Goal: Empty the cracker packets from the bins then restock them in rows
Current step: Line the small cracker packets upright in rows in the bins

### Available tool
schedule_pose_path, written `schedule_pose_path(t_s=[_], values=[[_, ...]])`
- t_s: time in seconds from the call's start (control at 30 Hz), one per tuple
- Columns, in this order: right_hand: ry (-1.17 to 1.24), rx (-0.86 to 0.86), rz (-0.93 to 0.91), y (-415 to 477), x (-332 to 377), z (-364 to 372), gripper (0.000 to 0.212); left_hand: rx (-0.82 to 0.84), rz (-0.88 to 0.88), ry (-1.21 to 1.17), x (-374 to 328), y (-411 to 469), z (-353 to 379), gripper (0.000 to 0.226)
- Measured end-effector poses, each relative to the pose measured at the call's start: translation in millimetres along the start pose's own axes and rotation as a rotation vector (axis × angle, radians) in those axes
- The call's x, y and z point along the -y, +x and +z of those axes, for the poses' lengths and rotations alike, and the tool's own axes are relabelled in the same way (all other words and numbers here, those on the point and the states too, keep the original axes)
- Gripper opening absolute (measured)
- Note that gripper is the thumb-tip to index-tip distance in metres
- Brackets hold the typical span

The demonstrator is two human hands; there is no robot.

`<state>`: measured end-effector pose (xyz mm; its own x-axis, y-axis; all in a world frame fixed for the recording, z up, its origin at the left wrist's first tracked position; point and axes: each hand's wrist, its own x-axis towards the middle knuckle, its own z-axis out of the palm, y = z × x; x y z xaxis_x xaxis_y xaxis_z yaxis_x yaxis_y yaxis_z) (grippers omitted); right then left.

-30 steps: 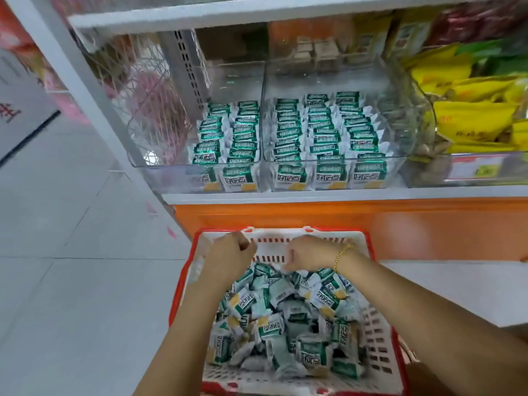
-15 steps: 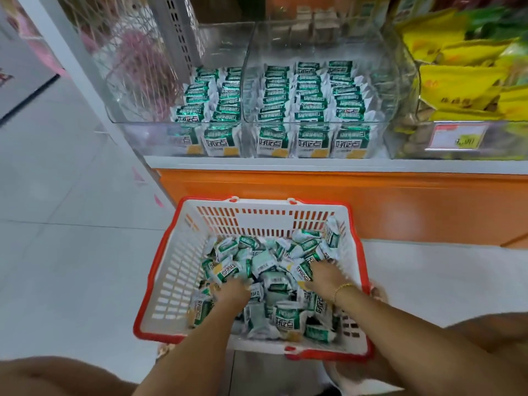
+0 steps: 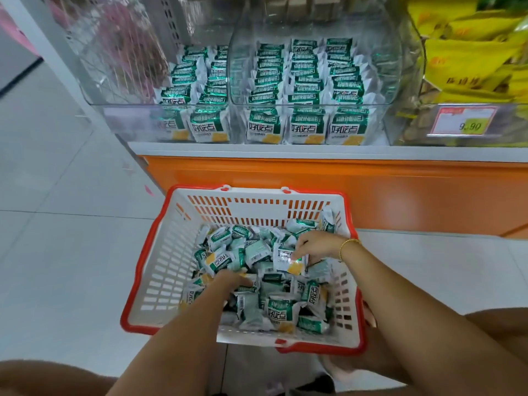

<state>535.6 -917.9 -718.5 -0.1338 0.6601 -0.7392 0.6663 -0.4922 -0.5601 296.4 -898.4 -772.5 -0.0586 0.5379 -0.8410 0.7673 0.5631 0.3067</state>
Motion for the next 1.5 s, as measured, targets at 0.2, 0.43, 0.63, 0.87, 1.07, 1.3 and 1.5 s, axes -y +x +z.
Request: schedule_pose_path(t_s=[0.2,0.43,0.63,0.87,1.07,1.3,1.5], values=[[0.415,0.087,-0.075,-7,-1,-19,0.059,0.022,-0.029,-0.14,2,0,-6,0.039],[0.38,0.117,-0.214,-25,27,-36,0.065,0.087,0.184,-0.382,-23,-43,-37,0.073],[0.144,0.077,-0.423,-48,70,-52,0.039,0.243,0.443,-0.264,-60,-93,-85,0.044],[0.22,-0.077,-0.558,-81,126,-52,0.023,0.204,0.587,-0.204,-82,-145,-141,0.044],[0.395,-0.236,-0.732,-121,168,-43,0.026,0.204,0.736,-0.208,-82,-204,-172,0.04],[0.31,-0.305,-0.812,-126,211,-40,0.032,0.069,0.887,0.003,-86,-230,-211,0.041],[-0.075,-0.563,-0.844,-108,290,-103,0.014,-0.303,0.915,0.105,-101,-212,-253,0.065]])
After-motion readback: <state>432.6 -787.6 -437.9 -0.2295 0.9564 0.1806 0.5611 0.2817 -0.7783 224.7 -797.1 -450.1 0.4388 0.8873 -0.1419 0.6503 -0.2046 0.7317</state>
